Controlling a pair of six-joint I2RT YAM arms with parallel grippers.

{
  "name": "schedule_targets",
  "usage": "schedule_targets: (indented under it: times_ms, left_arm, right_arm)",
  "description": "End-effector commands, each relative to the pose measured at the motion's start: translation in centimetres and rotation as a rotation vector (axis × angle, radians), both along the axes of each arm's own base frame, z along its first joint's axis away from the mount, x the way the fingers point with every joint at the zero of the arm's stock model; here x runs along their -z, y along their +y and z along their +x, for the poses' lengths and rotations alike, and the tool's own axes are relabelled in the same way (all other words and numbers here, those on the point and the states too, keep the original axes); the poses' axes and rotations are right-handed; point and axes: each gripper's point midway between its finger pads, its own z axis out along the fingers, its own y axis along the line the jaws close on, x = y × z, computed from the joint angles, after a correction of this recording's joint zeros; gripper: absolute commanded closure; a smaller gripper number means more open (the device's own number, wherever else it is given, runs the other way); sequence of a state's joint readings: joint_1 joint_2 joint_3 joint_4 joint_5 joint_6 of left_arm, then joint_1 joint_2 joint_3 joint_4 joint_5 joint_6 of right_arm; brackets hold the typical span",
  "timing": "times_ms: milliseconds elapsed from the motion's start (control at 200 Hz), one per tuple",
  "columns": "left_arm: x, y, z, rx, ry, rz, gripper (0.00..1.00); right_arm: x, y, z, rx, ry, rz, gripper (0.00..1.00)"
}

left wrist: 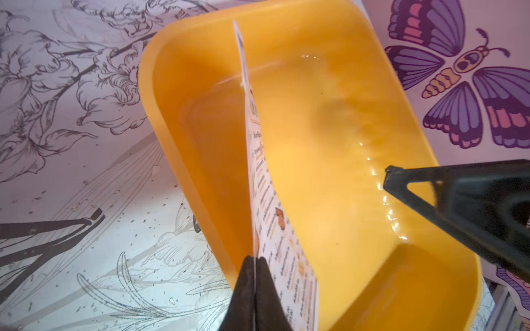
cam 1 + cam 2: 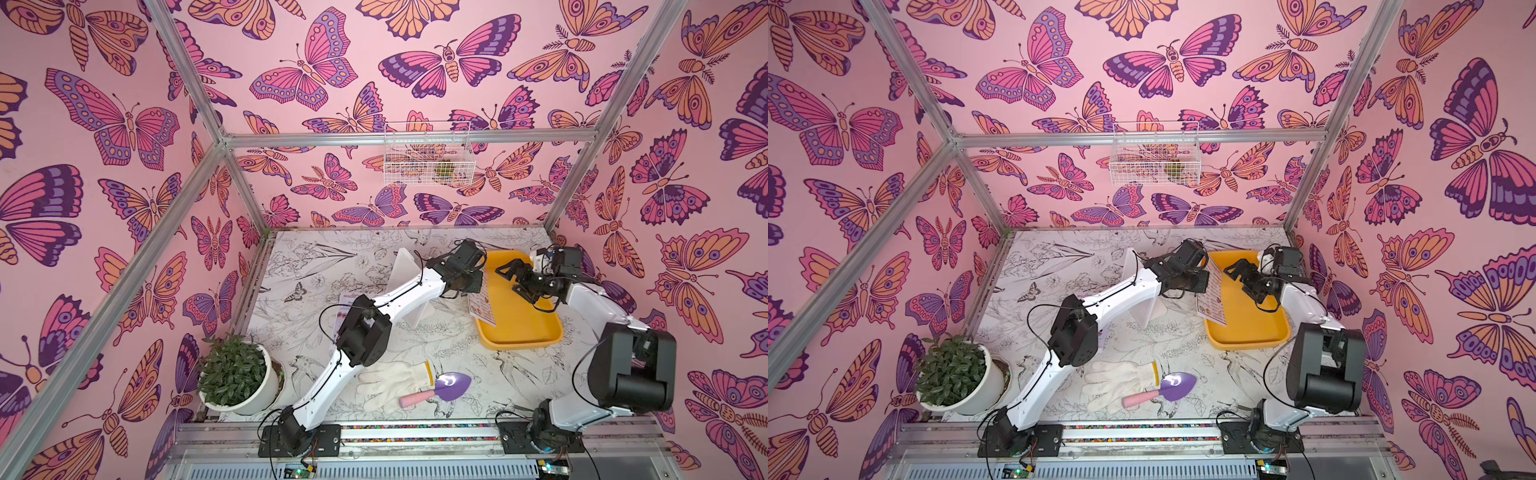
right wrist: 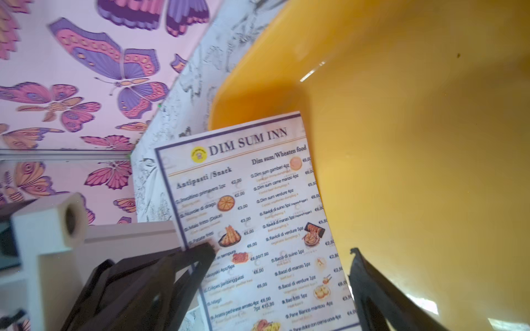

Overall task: Replace the menus in the menu holders
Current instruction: Pick up the menu from the storage box.

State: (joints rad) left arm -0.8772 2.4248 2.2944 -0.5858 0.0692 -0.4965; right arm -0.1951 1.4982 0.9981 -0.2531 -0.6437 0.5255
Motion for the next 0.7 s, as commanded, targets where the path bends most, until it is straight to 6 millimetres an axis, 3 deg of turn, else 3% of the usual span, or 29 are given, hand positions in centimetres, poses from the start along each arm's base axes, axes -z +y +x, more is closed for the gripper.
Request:
schedule_targets:
  times_ms: [0,226,516,697]
  left_arm:
    - [-8.7,0.5,-1.0,0.078,-0.131,-0.061,0.95]
    - [-13.8,1.8,-2.3,0.164,-0.223,-0.054,0.95]
    - [-18.8,4.0,-4.6,0.231,-0.294,-0.064,0.95]
    - [-20.4,4.8,-5.3,0.245,-0.324,-0.066,0.95]
  right_arm:
    - [-2.1,1.1,-1.1,-0.063,-0.104,0.078,0.03]
    - [-7.7,2.8,-1.9,-0.19,-0.39,0.18,0.03]
    - [-10.3,4.5,-2.5,-0.328,-0.503,0.291,0.03]
    - [-11.0,6.0,-2.6,-0.391,-0.523,0.336,0.02]
